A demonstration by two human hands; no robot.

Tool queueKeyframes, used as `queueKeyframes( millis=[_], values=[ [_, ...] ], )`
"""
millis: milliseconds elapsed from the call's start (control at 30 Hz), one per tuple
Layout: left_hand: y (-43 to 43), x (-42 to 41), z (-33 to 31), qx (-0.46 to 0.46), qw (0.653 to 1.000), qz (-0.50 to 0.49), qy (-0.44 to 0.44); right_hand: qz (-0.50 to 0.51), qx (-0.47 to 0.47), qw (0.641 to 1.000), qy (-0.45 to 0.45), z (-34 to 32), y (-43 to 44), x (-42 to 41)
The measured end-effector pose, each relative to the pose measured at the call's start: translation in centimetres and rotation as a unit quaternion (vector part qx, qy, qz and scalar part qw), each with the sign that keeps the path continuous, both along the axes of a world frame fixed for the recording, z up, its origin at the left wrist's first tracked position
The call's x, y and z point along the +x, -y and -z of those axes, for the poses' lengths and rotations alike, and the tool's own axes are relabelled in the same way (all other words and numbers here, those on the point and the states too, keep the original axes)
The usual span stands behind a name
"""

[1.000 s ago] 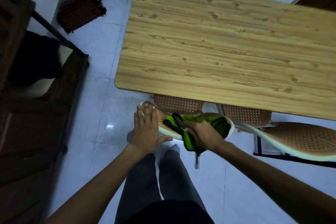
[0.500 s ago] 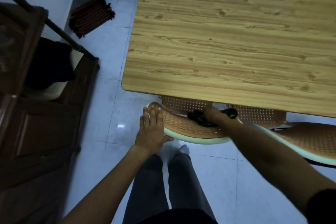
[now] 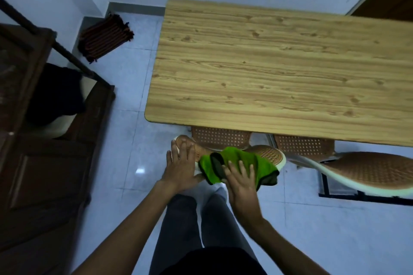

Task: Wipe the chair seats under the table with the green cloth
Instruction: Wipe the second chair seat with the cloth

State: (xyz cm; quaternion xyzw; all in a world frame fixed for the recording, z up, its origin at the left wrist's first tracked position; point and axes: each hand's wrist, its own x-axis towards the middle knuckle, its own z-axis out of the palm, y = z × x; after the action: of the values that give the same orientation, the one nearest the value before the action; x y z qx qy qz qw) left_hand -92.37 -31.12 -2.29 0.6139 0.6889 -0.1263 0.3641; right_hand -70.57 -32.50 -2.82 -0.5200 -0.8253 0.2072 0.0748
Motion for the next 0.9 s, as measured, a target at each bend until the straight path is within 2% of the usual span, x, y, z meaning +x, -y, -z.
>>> queueKeyframes(
  millis=[100, 133, 233, 267, 333, 400, 467, 533, 667, 767, 833, 900],
  values=[
    [-0.8, -0.7, -1.1, -0.050, 0.995, -0.051, 0.069, -0.027, -0.022, 0.999, -0.037, -0.6, 0.8, -0.4],
    [-1.0, -0.6, -1.4, -0.026, 0.993, -0.063, 0.092, -0.030, -0.038, 0.997, -0.054, -0.8, 0.6, 0.0],
    [-1.5, 1.6, -2.4, 0.149, 0.971, -0.110, 0.150, 0.035, -0.078, 0.991, -0.105, -2.2, -1.2, 2.1],
    [-1.8, 2.7, -3.2, 0.138, 0.963, -0.150, 0.176, 0.068, -0.063, 0.991, -0.100, -2.1, -2.1, 3.1],
    [-2.3, 4.8, -4.3, 0.072, 0.957, -0.187, 0.211, 0.123, -0.024, 0.992, -0.020, -2.0, -4.2, 5.1],
    [-2.8, 6.7, -4.2, 0.033, 0.962, -0.160, 0.218, 0.160, -0.083, 0.981, 0.076, -1.9, -5.9, 6.2],
    [-2.6, 8.0, -3.5, 0.016, 0.964, -0.156, 0.216, 0.140, -0.148, 0.969, 0.139, -1.6, -6.8, 6.4],
    [-2.2, 8.9, -2.5, 0.029, 0.954, -0.200, 0.222, 0.110, -0.162, 0.969, 0.153, -1.5, -7.1, 6.2],
    [-2.0, 9.9, -1.9, 0.090, 0.905, -0.315, 0.272, 0.122, -0.215, 0.969, 0.017, -3.2, -6.9, 4.9],
    [-2.1, 10.3, -3.2, 0.101, 0.869, -0.379, 0.303, 0.193, -0.205, 0.954, -0.105, -5.1, -5.3, 4.3],
    [-2.5, 10.6, -4.8, 0.126, 0.854, -0.385, 0.325, 0.285, -0.194, 0.918, -0.197, -6.6, -4.5, 4.6],
    [-3.5, 11.0, -6.8, 0.140, 0.849, -0.369, 0.350, 0.375, -0.202, 0.860, -0.282, -8.3, -3.9, 5.2]
  ],
)
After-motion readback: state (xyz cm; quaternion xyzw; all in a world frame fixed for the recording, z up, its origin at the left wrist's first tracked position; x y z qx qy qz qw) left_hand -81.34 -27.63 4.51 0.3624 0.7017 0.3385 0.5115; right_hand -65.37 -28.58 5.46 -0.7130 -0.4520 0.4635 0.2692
